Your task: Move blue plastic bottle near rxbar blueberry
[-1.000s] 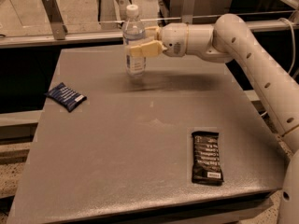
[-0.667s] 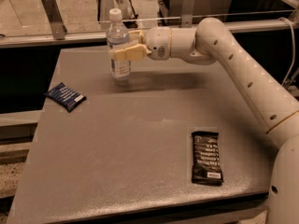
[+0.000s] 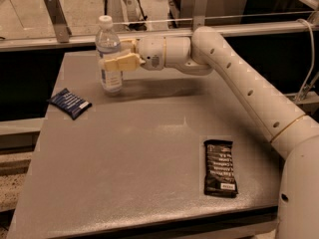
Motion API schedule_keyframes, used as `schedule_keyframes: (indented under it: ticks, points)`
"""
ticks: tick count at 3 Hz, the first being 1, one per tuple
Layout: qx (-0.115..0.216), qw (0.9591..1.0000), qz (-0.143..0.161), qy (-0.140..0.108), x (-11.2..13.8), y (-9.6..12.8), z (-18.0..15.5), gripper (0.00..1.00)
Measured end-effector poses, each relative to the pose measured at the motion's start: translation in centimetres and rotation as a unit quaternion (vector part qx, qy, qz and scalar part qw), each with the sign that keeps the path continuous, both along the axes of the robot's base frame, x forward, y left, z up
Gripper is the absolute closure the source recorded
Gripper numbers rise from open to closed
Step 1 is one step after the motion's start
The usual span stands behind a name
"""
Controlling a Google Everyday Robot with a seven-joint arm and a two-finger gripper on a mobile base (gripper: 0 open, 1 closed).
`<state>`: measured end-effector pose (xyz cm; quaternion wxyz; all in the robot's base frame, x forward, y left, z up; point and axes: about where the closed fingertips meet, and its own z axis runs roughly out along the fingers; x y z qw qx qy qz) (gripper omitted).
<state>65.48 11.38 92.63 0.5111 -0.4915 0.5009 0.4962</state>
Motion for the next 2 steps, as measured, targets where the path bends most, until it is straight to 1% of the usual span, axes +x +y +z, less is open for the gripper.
schedule_keyframes:
  ticks: [1, 2]
  points:
    - [0.007, 0.9999, 0.012, 0.008, -0.78, 1.41, -0.29, 1.0]
    - [0.014, 0.9995, 0.019, 0.019, -1.5, 2.35, -0.68, 1.0]
